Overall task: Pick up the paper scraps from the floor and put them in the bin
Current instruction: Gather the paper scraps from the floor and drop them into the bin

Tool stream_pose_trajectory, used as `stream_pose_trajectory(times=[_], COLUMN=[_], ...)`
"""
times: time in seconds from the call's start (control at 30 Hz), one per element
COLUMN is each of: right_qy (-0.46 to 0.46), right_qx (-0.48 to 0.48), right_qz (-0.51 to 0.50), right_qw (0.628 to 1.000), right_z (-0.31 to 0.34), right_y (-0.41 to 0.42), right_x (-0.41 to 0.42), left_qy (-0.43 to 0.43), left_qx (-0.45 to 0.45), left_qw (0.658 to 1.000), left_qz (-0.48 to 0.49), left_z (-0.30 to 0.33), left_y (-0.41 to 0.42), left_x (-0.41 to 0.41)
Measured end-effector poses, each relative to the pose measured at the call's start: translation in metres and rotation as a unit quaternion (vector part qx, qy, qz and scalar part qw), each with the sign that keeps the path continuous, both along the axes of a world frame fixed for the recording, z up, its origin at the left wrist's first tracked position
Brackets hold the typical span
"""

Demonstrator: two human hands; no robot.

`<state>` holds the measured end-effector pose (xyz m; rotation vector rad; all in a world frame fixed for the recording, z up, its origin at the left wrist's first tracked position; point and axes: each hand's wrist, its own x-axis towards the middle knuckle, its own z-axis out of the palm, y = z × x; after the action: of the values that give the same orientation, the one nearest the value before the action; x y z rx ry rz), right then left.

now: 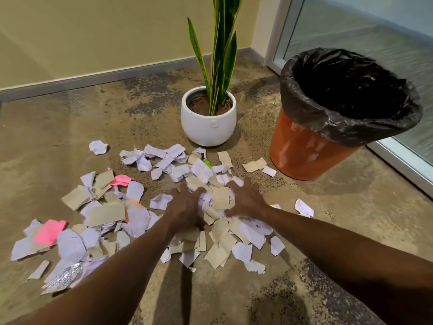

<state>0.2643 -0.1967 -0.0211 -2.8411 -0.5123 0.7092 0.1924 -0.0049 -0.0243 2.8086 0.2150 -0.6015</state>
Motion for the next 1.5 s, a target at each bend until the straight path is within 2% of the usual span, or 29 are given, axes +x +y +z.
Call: stream_pose_trajectory(times=[0.17,0.4,0.6,0.7,0.8,0.9,1.03,1.07,1.17,1.2,1.3,1.4,1.5], right_qy=[-0.024,0.038,0.084,0.116,0.163,0.181,0.2,0.202,0.241,0.234,0.157,0.063,0.027], right_qx=[0.092,0.171,0.258,0.297,0.391,0.444,0.543,0.57,0.662,0.676,0.699,0.671,0.651], right_qz=[-0.026,-0.095,-0.131,-0.152,-0.171,-0.17,-0.215,-0.237,-0.315,-0.331,-0.36,-0.417,-0.409], right_qw=[0.995,0.98,0.954,0.935,0.889,0.861,0.786,0.76,0.636,0.616,0.598,0.61,0.64], right_z=[0.013,0.046,0.078,0.1,0.127,0.164,0.221,0.236,0.277,0.286,0.298,0.294,0.281], right_y=[-0.007,-0.027,-0.035,-0.03,-0.024,-0.024,-0.037,-0.044,-0.073,-0.085,-0.116,-0.137,-0.151], right_x=[0.002,0.017,0.025,0.027,0.028,0.031,0.04,0.044,0.063,0.072,0.096,0.11,0.122], left_qy=[-0.121,-0.109,-0.131,-0.127,-0.127,-0.121,-0.11,-0.103,-0.055,-0.052,-0.061,-0.052,-0.028], left_qx=[-0.072,-0.107,-0.109,-0.156,-0.261,-0.367,-0.514,-0.546,-0.641,-0.652,-0.638,-0.601,-0.612], left_qw=[0.99,0.986,0.981,0.972,0.943,0.903,0.82,0.802,0.742,0.734,0.749,0.782,0.778], left_qz=[0.007,0.063,0.098,0.122,0.162,0.187,0.224,0.219,0.19,0.181,0.168,0.157,0.14], left_z=[0.008,0.047,0.097,0.128,0.158,0.19,0.227,0.237,0.267,0.277,0.302,0.312,0.316], left_y=[0.003,0.017,0.047,0.057,0.058,0.044,-0.001,-0.015,-0.056,-0.07,-0.12,-0.166,-0.198], left_x=[-0.004,0.015,0.026,0.03,0.035,0.042,0.071,0.081,0.107,0.115,0.141,0.167,0.178])
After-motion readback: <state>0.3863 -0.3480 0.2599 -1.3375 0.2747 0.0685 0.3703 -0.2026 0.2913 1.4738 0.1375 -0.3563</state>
